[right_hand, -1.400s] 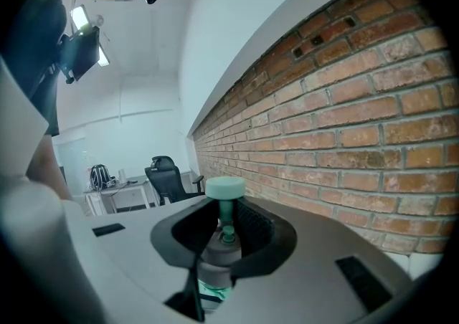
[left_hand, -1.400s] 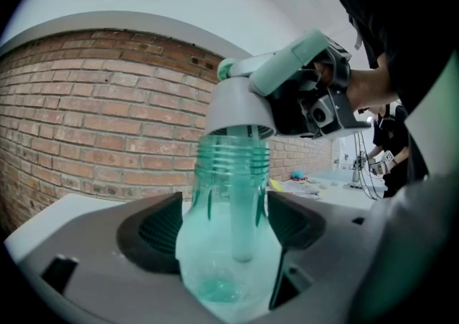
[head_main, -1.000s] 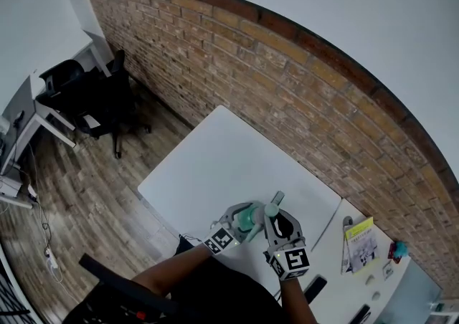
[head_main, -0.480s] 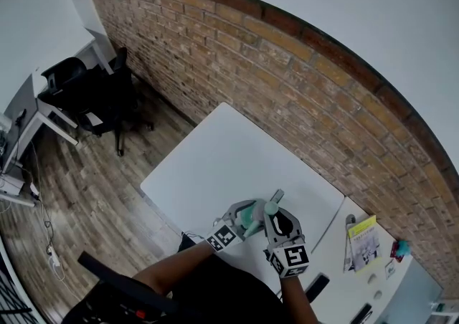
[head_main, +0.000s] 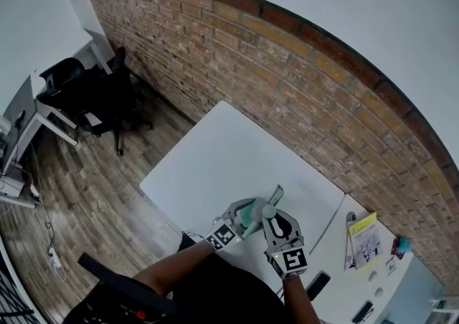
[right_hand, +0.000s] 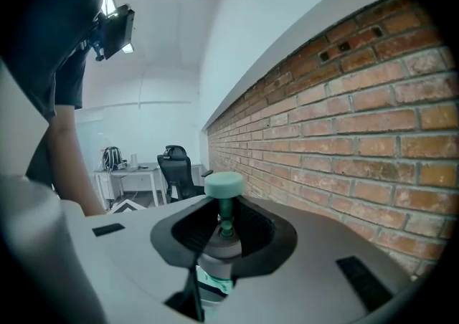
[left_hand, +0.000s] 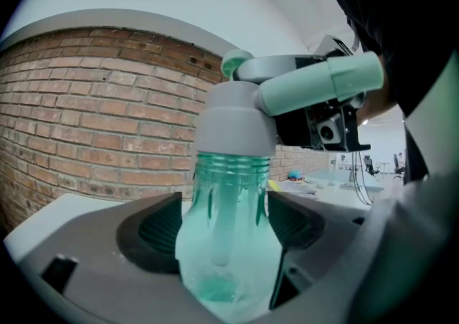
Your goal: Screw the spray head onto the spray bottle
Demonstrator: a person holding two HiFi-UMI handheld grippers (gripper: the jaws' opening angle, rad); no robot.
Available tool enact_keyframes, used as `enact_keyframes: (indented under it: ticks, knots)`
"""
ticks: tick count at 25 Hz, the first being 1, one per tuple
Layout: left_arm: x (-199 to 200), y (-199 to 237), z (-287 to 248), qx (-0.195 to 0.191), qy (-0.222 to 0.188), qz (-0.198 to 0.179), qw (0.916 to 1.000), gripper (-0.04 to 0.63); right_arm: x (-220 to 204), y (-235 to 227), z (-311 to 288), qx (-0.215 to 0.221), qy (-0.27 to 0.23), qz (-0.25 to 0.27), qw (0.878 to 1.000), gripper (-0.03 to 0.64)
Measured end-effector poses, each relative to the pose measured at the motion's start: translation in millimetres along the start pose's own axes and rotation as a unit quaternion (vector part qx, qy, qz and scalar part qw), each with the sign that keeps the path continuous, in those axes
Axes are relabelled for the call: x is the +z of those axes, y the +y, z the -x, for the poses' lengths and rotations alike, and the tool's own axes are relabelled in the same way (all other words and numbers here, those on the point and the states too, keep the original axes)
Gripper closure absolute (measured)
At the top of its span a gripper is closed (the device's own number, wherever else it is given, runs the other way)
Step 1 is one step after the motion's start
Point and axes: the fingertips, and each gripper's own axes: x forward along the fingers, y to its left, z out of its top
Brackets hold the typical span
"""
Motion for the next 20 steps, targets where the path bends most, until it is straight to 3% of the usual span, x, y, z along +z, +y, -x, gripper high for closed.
enact_keyframes:
  ticks: [7,15,20]
  knots:
    - [-0.6,0.0,0.5,0.001,-0.001,0.002,1.0,0.239,-4.4,-4.2,-2.4,0.0,-0.031,-0.022,0.999,0.548]
    - [-2.5,0.2,0.2,-0.001,0.006,0.005,1.0,0.238,-4.2,-0.8,-2.2,-0.001,-0.02,-0.018,1.0,0.548]
    - [-2.1,0.6,-0.5,-0.006,0.008,0.005,0.9999,0.236,-6.7,-3.3,4.2,-0.019,-0.014,-0.043,0.999,0.527]
